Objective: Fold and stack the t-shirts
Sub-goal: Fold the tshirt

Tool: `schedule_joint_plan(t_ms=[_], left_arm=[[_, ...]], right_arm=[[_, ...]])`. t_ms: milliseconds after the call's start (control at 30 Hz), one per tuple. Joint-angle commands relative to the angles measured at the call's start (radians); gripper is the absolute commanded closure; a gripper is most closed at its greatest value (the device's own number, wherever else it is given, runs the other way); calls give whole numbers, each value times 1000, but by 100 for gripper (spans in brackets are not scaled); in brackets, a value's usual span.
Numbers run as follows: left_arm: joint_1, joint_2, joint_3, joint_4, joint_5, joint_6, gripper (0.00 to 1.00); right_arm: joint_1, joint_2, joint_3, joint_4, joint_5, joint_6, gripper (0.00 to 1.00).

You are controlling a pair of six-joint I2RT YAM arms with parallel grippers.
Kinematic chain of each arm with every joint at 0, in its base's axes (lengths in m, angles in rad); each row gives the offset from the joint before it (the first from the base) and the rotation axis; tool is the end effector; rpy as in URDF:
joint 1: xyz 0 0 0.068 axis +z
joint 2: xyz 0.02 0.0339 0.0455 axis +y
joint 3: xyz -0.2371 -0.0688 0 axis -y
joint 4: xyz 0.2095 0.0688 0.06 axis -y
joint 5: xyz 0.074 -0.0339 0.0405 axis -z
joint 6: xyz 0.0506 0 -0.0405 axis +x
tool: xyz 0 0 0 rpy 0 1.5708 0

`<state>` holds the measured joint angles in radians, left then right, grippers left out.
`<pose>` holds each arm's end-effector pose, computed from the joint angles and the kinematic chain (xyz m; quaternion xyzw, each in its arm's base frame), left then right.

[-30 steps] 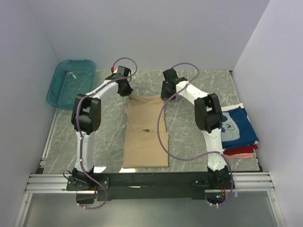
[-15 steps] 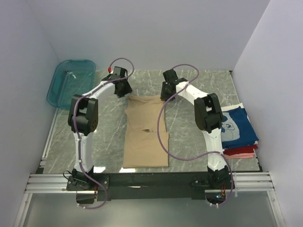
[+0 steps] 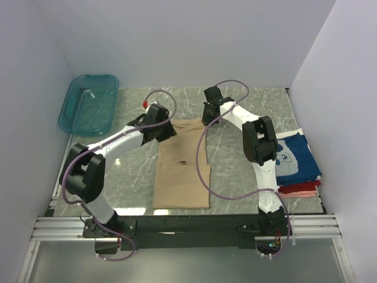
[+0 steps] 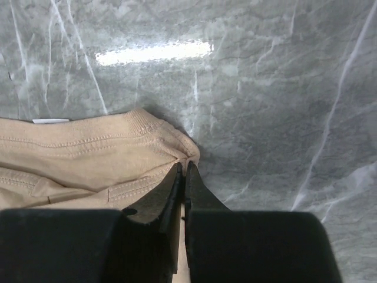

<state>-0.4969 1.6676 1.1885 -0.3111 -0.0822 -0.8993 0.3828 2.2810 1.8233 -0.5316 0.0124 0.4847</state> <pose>0.3044 -0.1604 0.2178 -0.2000 0.9023 -0.2152 0.3156 0.4246 0.1703 0.1504 0.0506 0.9567 0.1151 0.2626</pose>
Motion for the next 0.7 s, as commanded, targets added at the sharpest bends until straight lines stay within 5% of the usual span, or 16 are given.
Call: schedule_joint_plan(t_ms=[0, 300, 533, 667], left_arm=[[-49, -48, -53, 38, -2, -43, 55], [-127, -112, -200, 69, 12, -90, 58], [-121, -275, -276, 11, -14, -99, 53], [-103, -399, -410, -11, -8, -164, 50]], right_arm=[[-18, -63, 14, 21, 40, -18, 96], [-38, -26, 76, 2, 34, -38, 91], [-50, -51, 117, -56, 18, -51, 57], [-48, -205, -8, -76, -5, -32, 52]])
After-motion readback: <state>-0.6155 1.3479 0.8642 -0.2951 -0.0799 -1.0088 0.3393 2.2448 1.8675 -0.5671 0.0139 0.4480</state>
